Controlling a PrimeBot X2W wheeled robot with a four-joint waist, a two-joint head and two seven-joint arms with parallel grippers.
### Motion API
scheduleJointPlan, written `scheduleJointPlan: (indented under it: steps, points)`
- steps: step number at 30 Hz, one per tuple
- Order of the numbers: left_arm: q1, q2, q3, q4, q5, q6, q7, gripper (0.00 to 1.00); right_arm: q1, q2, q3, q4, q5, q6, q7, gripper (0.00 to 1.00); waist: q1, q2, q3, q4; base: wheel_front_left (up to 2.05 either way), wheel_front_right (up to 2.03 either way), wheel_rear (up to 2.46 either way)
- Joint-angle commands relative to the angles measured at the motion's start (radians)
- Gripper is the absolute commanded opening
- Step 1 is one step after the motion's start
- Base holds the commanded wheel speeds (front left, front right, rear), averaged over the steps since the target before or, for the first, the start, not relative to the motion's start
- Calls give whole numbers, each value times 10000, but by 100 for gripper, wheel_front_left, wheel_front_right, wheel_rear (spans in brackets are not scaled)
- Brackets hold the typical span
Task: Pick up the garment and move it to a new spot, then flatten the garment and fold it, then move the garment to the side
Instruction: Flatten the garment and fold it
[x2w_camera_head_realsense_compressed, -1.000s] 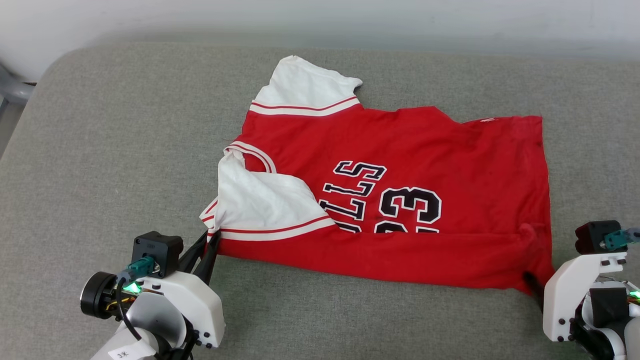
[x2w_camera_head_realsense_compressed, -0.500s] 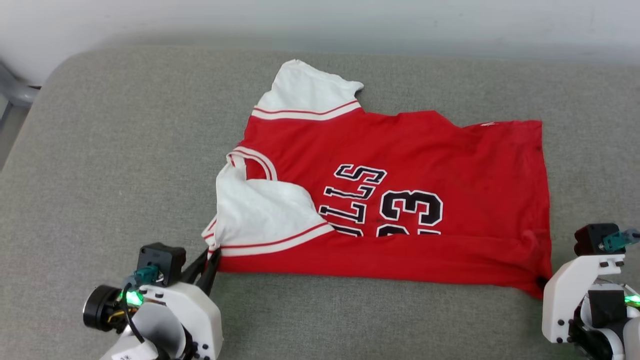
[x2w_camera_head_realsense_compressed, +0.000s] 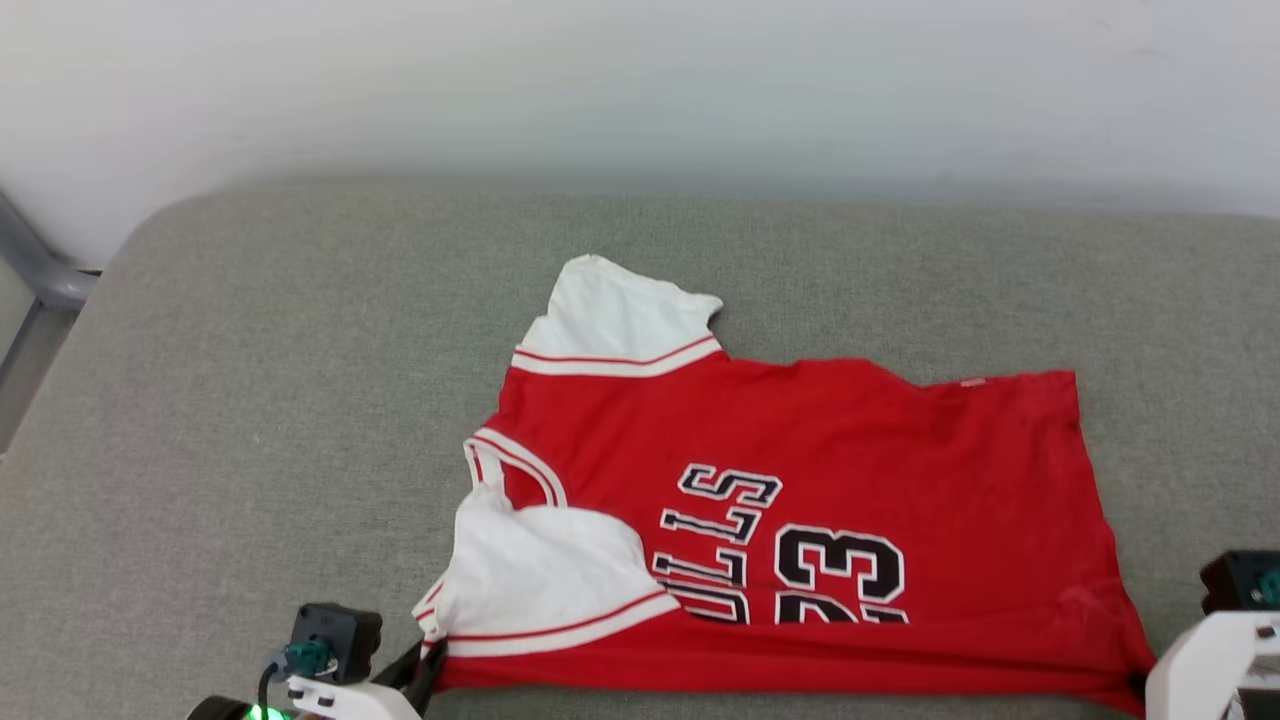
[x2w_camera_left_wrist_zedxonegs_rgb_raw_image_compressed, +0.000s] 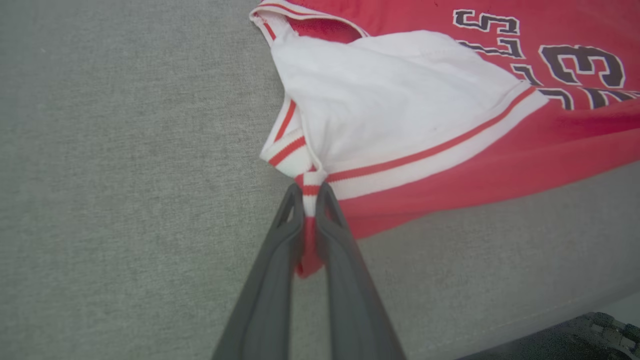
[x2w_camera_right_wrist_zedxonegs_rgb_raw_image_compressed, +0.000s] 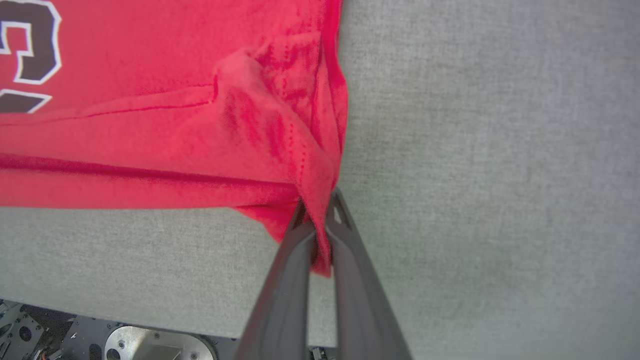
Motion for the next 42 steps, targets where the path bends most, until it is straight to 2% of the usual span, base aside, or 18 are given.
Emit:
scheduleJointPlan:
  steps: [1,8,18,19,20,21,22,30,37,42]
  points:
    - [331,162,-4,-66,-62,103,74,0,521,-100,-227,-384,72,-22,195,0,0,-1,-134,38,0,0,0]
    - [685,55,-277,43,-168,64,190,0,1285,93,-416,-946,128,-22,462,0,0,-1,-171,-11,0,0,0]
    - [206,-307,-585,943,-150,-329,123,0,960,218,-63,-297,34,-21,32,0,0,-1,144,-49,0,0,0]
    - [163,-323,-597,1012,-153,-366,104,25,917,216,-32,-227,33,-21,-19,0,0,-1,149,-50,0,0,0]
    - [136,-339,-597,1095,-153,-384,93,60,886,211,-2,-154,38,-21,-75,0,0,-1,144,-51,0,0,0]
    - [118,-353,-606,1185,-129,-382,66,100,863,187,39,-115,37,-21,-159,32,0,-1,127,-52,0,0,0]
    - [89,-373,-600,1236,-101,-384,10,100,825,152,71,-61,36,-21,-218,100,0,-1,97,-52,0,0,0]
    - [-188,-507,-126,1231,74,-96,-1068,100,274,133,-121,-271,295,-15,-1472,100,0,-1,-398,-134,0,0,0]
    - [-571,-598,386,698,636,-67,-3026,100,-352,-291,392,-878,612,-16,-3806,100,0,-1,-637,-272,0,0,0]
    - [-680,-732,695,392,1101,-95,-4092,100,-509,-254,532,-1103,573,-16,-5544,100,0,-1,-616,-358,0,0,0]
